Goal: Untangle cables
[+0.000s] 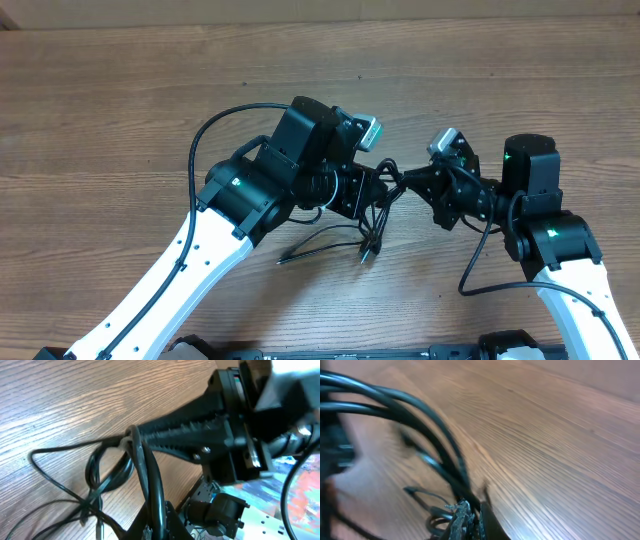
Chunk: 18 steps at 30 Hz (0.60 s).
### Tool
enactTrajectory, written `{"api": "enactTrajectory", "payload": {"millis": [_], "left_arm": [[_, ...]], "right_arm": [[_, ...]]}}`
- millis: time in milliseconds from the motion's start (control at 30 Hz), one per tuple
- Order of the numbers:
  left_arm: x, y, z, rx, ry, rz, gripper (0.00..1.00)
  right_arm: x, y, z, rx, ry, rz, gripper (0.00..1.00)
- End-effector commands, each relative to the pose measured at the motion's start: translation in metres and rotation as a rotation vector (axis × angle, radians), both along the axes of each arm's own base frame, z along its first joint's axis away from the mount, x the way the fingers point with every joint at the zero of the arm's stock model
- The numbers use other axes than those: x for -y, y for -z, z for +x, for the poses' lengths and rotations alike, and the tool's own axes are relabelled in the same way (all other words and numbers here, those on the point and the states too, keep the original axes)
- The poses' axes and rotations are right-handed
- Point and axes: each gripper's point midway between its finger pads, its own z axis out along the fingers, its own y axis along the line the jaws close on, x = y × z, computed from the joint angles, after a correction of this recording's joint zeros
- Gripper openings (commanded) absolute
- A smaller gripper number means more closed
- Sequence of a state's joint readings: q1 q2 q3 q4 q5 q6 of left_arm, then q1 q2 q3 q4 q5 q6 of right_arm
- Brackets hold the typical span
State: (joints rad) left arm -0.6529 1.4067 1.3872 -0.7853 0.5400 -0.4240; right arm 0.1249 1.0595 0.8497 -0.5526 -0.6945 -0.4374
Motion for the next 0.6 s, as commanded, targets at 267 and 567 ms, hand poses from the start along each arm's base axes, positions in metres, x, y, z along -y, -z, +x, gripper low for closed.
{"api": "enactTrajectory", "payload": {"millis": [267,567], "left_arm": [[0.004,-0.012,-0.006,-0.021,0.024,-0.048,0.04],[-0.006,-0.004,0.008,0.017,-0.052,0.020,0.04]], "right_arm": [[0.038,0.011,0.039,-0.087,0.347,-0.046,0.04],[0.010,-0.004,0.031,-0.080,0.186,0.074,0.65]]}}
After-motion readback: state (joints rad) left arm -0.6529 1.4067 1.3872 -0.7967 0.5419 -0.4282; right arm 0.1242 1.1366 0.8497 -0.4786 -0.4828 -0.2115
